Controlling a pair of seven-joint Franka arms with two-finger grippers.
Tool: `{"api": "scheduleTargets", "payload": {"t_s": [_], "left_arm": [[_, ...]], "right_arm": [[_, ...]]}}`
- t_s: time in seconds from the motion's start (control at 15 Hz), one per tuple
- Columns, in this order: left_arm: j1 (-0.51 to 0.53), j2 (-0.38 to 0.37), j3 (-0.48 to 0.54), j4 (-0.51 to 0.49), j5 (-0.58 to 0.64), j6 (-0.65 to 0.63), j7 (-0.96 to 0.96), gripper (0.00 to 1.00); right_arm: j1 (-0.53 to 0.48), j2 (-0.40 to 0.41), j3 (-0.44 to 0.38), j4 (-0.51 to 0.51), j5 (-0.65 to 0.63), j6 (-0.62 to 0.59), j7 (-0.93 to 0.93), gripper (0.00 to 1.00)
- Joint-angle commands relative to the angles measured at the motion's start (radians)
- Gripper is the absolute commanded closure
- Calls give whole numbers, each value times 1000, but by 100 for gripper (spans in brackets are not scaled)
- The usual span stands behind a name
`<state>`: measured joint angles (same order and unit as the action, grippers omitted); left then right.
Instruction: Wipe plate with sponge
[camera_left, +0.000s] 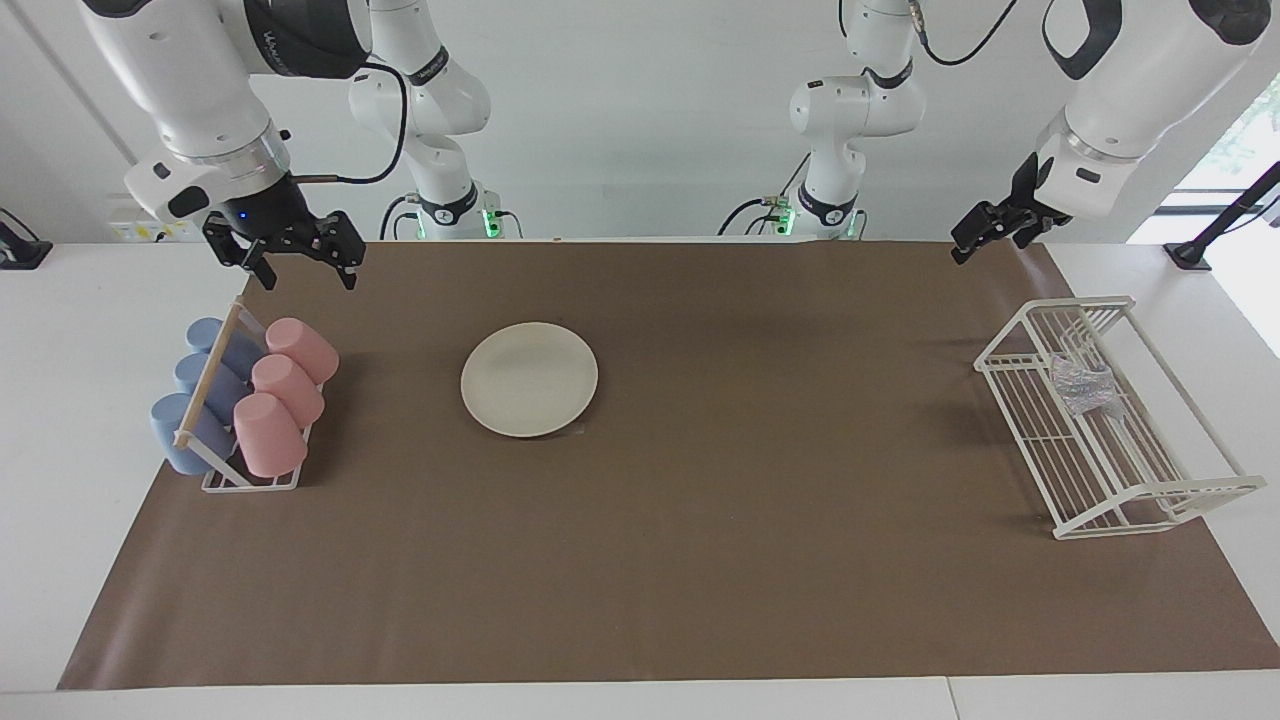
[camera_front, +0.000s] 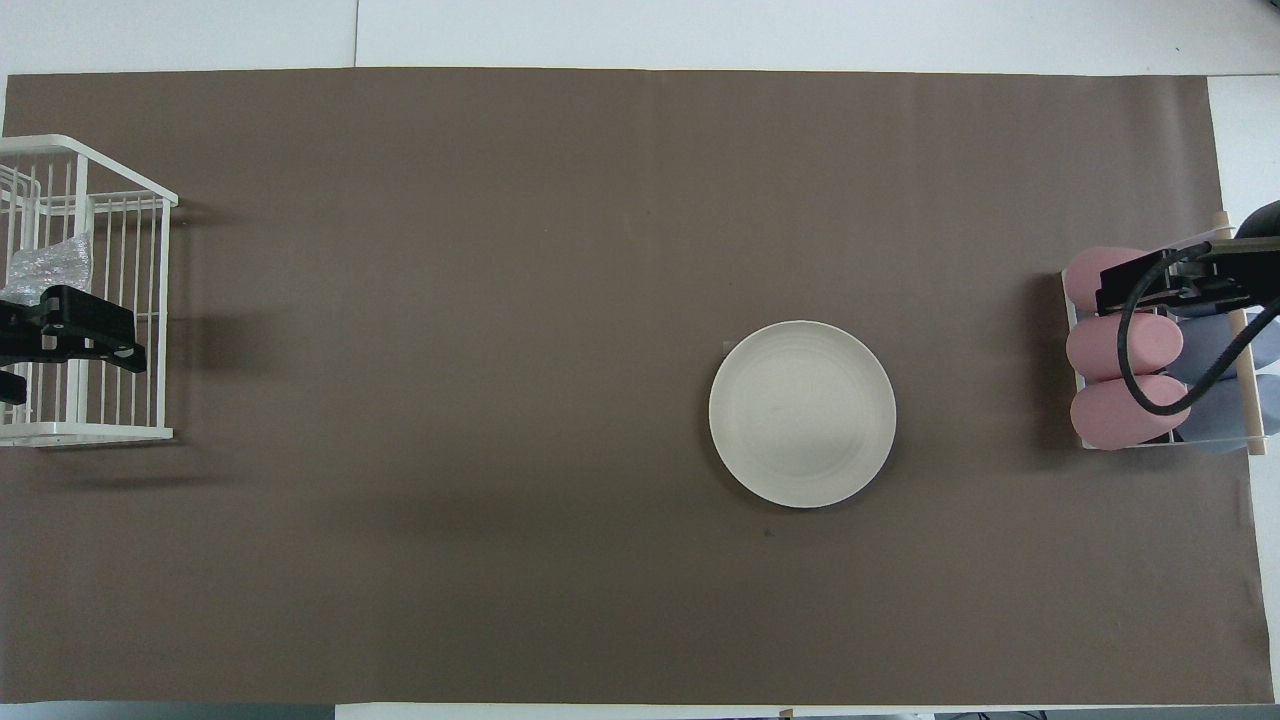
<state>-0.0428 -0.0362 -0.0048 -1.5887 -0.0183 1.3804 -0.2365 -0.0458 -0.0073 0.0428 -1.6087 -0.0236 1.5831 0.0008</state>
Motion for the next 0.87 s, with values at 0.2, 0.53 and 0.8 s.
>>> {"api": "scheduleTargets", "payload": {"t_s": [0.2,0.53,0.8], "left_arm": [[17,13,-7,21,-14,-11,9,0],[23,10,-9,6,-14,35,87,0],[29,7,-14,6,-14,35,94,0]], "right_arm": [[-8,-14,6,-17,5,2,16,0],[-8,-14,6,-17,5,2,18,0],[-8,-14,6,-17,5,2,18,0]]}}
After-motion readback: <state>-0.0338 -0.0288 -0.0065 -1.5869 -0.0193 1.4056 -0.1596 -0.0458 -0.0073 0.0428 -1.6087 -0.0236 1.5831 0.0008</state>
